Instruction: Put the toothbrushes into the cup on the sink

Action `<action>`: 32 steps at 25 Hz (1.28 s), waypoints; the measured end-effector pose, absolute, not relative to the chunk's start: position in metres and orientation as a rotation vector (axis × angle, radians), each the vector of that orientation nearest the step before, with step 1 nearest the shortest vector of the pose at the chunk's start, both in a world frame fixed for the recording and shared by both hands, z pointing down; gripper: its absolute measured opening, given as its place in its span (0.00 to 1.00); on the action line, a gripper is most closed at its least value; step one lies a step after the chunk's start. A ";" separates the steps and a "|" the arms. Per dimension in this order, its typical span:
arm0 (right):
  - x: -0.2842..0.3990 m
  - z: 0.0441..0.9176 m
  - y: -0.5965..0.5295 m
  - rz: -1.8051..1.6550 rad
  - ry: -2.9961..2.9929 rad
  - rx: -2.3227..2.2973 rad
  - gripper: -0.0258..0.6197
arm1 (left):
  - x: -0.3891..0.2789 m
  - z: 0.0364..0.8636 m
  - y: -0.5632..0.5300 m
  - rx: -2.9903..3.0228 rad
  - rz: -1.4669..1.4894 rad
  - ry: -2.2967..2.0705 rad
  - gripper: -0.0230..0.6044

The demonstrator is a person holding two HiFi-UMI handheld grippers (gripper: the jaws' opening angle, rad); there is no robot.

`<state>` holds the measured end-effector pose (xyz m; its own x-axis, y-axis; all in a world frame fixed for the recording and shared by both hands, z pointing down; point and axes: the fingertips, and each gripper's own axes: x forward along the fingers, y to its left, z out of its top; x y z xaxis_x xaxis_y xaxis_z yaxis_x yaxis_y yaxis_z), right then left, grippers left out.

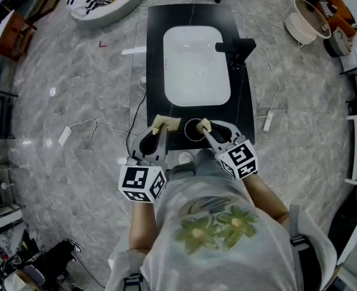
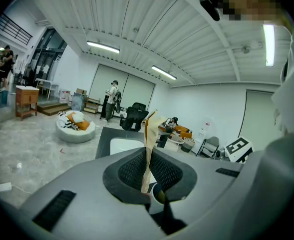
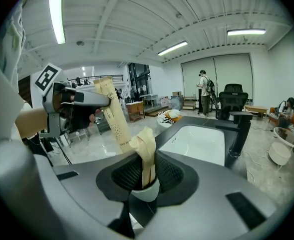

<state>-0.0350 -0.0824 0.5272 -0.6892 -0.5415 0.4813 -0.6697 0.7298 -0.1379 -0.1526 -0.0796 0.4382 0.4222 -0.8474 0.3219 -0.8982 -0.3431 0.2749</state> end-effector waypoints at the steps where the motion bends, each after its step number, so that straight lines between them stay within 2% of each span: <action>1: -0.035 0.528 -0.083 0.425 -2.518 0.927 0.18 | -0.152 0.438 -0.080 2.274 0.170 -1.485 0.09; 26: -0.041 0.538 -0.078 0.447 -2.492 0.886 0.18 | -0.154 0.439 -0.079 2.286 0.168 -1.458 0.09; 32: -0.043 0.537 -0.077 0.441 -2.498 0.878 0.25 | -0.157 0.440 -0.078 2.288 0.151 -1.460 0.09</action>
<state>-0.0427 -0.0770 0.5370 -0.6942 -0.5046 0.5133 -0.6499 0.7459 -0.1458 -0.1565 -0.0784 0.4396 0.4426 -0.8414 0.3100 -0.8871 -0.3603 0.2885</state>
